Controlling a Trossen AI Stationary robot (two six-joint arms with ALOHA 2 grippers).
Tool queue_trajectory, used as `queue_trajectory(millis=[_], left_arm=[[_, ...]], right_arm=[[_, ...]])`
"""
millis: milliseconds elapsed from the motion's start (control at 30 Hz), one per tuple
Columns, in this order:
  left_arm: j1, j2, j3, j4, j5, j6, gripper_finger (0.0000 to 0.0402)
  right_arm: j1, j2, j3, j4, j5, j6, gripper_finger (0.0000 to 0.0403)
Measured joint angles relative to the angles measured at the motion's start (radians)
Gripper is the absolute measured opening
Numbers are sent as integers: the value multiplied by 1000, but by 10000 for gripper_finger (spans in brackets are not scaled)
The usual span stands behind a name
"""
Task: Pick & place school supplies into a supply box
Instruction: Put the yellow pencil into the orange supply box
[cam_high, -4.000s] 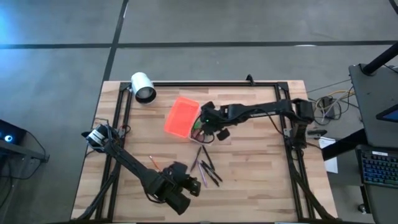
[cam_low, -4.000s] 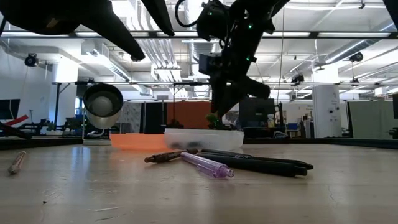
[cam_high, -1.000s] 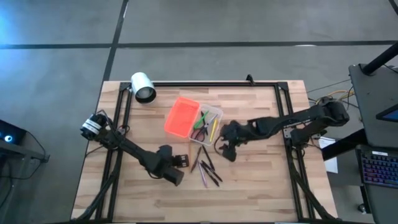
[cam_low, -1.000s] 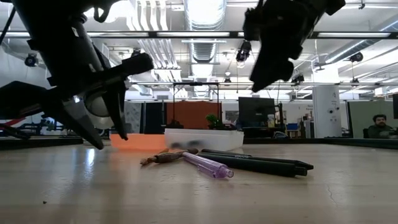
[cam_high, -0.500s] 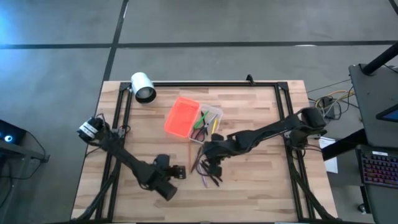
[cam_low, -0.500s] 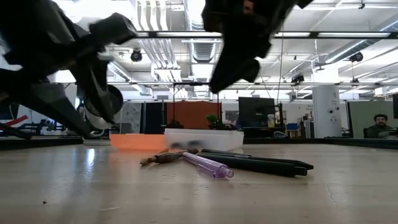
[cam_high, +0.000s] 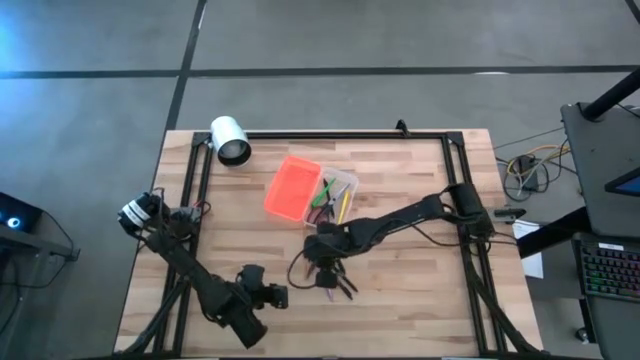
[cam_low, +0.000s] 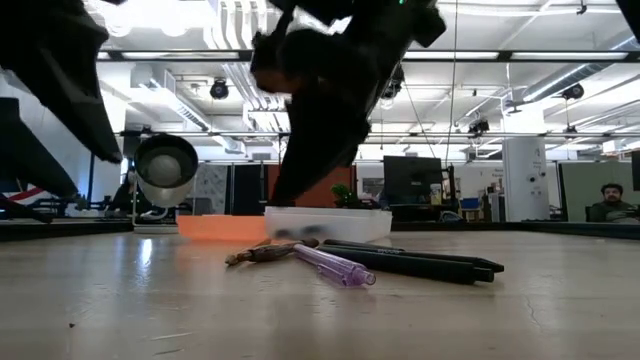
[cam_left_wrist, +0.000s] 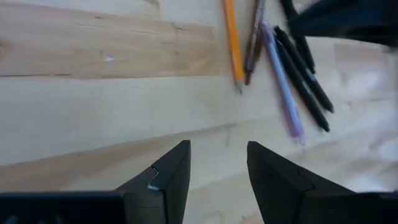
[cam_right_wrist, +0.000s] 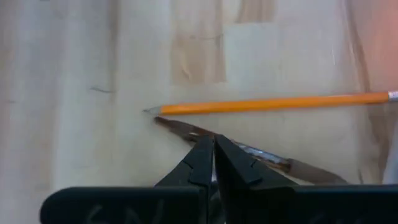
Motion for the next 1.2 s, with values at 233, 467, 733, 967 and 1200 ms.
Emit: queue_trajectory(millis=[233, 467, 733, 967, 1200], left_arm=[[1, -1, 32, 0, -25, 40, 140], [1, -1, 32, 0, -30, 55, 140], [1, -1, 30, -6, -30, 66, 140], [2, -1, 23, -8, -33, 67, 140], [2, -1, 21, -19, -43, 68, 140]], right_arm=[[1, 26, 16, 16, 18, -9, 9], [-4, 73, 22, 16, 24, -31, 9], [-5, 77, 22, 8, 25, -41, 9], [6, 56, 25, -183, 19, -45, 9], [27, -32, 15, -134, 28, -44, 9]])
